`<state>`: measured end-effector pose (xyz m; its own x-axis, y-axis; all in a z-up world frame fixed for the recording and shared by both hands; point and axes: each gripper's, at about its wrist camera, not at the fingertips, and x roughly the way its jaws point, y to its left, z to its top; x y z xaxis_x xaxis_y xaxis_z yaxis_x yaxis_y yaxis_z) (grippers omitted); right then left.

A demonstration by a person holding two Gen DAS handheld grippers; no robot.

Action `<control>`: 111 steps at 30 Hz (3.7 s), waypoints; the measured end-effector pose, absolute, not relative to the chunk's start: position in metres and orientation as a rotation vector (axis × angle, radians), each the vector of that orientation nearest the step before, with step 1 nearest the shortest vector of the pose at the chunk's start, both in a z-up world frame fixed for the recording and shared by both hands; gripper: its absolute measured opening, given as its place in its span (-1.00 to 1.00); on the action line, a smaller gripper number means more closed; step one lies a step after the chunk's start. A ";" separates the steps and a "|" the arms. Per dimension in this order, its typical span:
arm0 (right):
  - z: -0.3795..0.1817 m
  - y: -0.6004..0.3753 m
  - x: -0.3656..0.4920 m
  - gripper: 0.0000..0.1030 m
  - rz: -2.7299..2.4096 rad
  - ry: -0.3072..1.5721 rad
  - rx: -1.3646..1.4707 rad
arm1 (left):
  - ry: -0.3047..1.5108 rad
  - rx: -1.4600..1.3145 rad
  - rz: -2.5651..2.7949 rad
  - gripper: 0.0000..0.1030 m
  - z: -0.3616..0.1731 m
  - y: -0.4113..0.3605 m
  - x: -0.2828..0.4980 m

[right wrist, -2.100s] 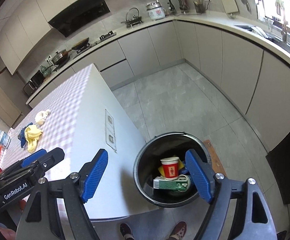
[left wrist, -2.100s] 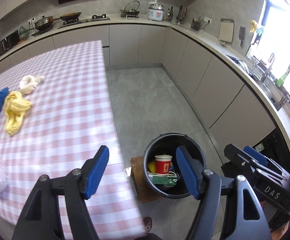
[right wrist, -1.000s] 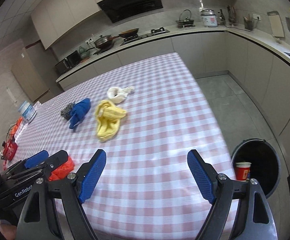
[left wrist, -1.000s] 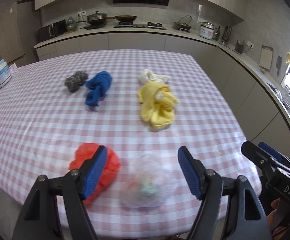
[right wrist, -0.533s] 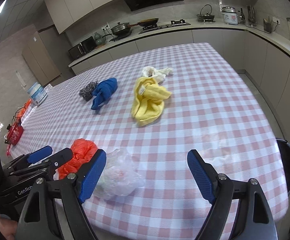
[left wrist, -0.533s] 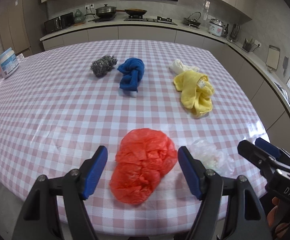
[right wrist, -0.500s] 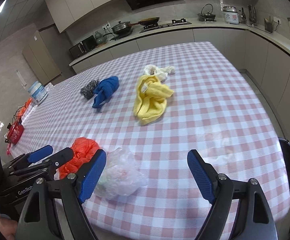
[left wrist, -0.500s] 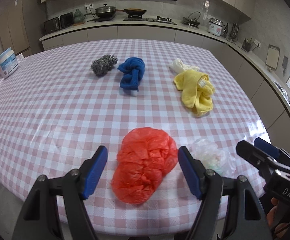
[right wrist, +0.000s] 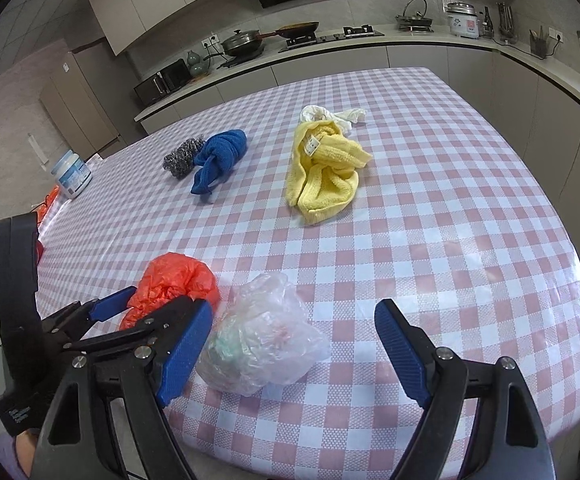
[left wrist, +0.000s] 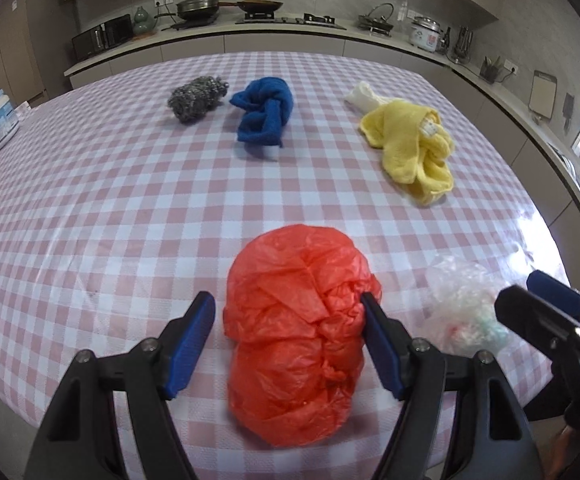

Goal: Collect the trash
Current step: 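Grasp the red plastic bag with the left tool while the right tool grasps the clear bag, then carry the red bag in the left tool and clear bag in the right tool over the bin, then open the left tool over the bin while the right tool releases the clear bag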

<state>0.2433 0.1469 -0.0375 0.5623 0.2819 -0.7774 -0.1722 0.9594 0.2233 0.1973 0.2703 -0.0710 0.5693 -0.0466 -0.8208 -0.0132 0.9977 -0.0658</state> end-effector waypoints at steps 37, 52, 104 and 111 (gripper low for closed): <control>-0.038 0.128 0.249 0.04 0.323 0.919 0.114 | 0.893 -0.144 -0.082 -0.22 -0.047 0.256 0.198; -0.007 0.024 0.240 0.04 0.213 0.861 0.164 | 0.878 -0.105 -0.213 -0.22 -0.027 0.151 0.206; -0.092 -0.355 0.234 0.07 -0.113 1.018 0.348 | 1.149 0.060 -0.414 -0.21 -0.124 -0.209 0.241; -0.122 -0.370 0.264 0.12 -0.084 1.066 0.353 | 1.201 0.043 -0.349 0.07 -0.143 -0.214 0.251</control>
